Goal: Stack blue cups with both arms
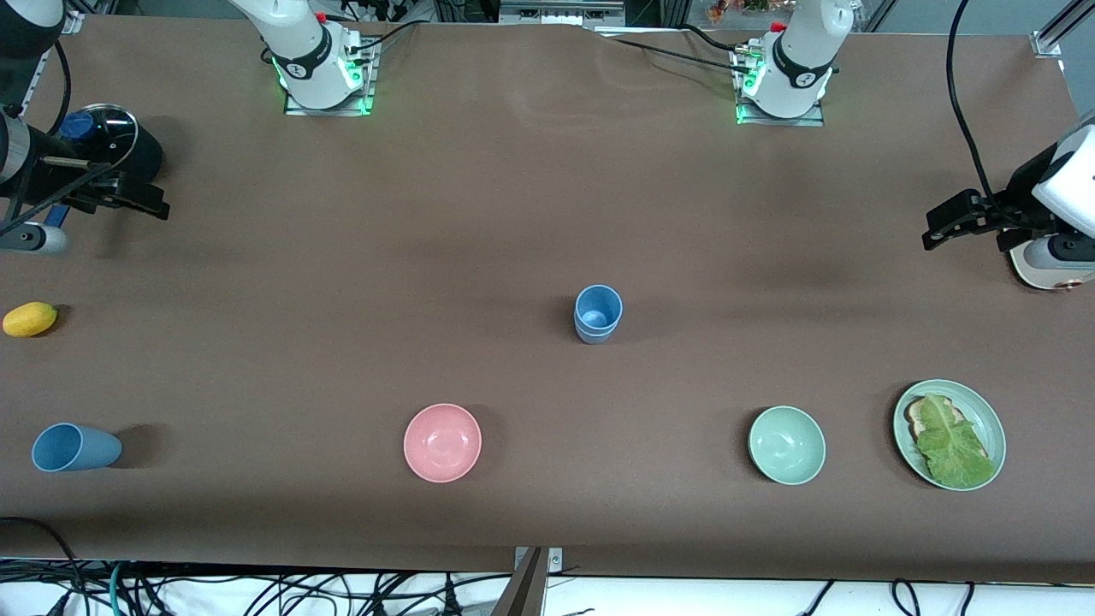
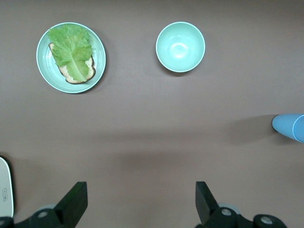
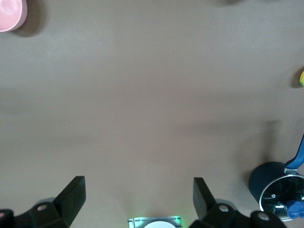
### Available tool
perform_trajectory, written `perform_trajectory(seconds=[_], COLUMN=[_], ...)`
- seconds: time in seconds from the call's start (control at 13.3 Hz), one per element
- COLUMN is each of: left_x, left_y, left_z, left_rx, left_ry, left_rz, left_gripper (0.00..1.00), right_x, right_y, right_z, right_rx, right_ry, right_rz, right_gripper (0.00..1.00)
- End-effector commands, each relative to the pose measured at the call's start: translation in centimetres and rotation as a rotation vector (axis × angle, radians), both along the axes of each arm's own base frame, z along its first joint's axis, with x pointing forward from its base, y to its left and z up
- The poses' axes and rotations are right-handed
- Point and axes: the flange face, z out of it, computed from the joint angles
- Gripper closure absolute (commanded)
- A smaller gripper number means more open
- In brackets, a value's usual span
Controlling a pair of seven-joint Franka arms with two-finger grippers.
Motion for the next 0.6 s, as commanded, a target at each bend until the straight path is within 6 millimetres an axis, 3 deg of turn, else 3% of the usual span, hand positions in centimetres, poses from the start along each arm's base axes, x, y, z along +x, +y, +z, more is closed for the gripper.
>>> perform_trajectory(seconds=[0.0, 0.53], left_x=[0.33, 0.33], left_y=[-0.15, -0.33], left_z=[0.25, 0.25], left_rx=[0.024, 0.024], left_ry=[-0.002, -0.002], left_rz=[-0.027, -0.030], left_gripper=[0.00, 0.00], right_x=[-0.44, -0.74], right_y=[0.01, -0.50], right_z=[1.91, 2.31], right_rx=[-0.011, -0.013], right_ry=[-0.025, -0.013], right_rz=[0.015, -0.001], right_gripper=[0.00, 0.00])
